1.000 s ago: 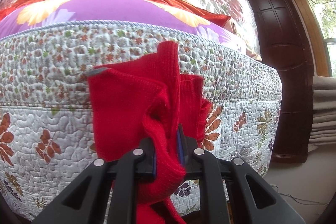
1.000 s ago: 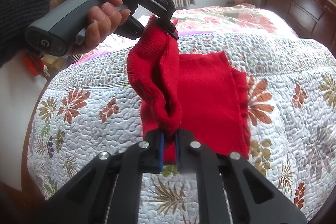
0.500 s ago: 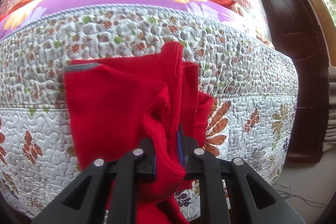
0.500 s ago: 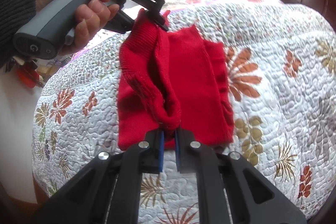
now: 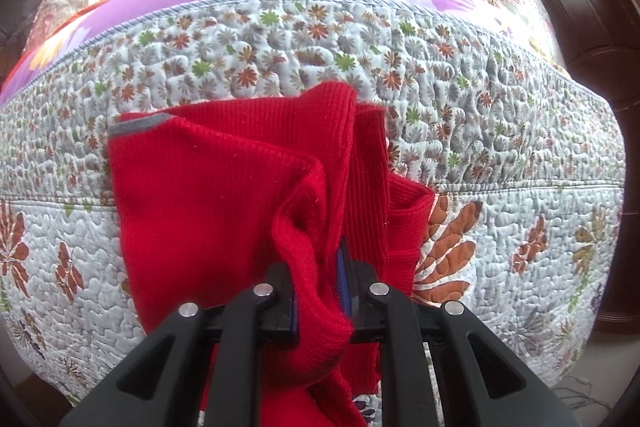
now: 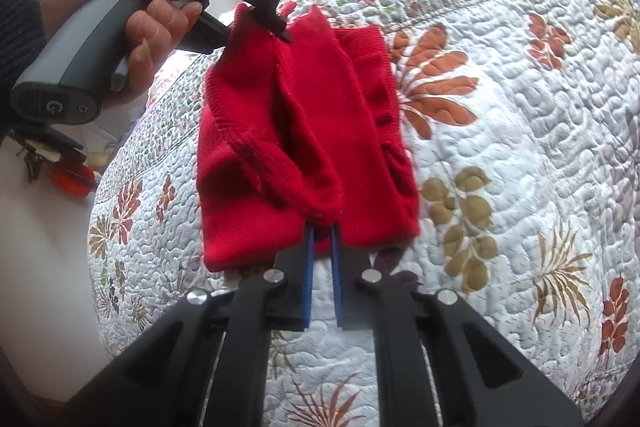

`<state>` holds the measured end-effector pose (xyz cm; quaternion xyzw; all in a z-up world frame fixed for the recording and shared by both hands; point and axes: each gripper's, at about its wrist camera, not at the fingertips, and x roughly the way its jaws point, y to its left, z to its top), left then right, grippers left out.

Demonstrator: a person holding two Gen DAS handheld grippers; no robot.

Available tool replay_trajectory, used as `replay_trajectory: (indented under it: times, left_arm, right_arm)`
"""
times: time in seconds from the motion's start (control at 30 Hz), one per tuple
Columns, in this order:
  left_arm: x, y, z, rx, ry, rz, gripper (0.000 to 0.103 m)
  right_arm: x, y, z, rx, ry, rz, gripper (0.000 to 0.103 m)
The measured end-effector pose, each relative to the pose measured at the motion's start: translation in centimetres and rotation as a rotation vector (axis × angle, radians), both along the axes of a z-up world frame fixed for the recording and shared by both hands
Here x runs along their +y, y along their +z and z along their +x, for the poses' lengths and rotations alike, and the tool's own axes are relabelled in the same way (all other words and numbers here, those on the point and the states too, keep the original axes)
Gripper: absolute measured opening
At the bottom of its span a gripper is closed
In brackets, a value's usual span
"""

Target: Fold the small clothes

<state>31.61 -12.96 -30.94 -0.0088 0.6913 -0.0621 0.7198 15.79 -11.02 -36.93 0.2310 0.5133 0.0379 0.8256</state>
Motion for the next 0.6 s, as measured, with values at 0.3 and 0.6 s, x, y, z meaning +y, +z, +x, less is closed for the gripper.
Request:
replay_trajectory:
  times: [0.3,0.6]
  left_arm:
    - [-1.5,-0.2,-0.9,-0.023,-0.001,0.06,0.014]
    - [-2.0,-1.6,0.1,-0.007,-0.014,0.084,0.014]
  right_arm:
    - [-1.8,-1.0,-0.9,0.003,-0.003,0.081,0.006]
    - [-4.8,-5.6,-1.2,0.016,-0.051,0.342,0.04]
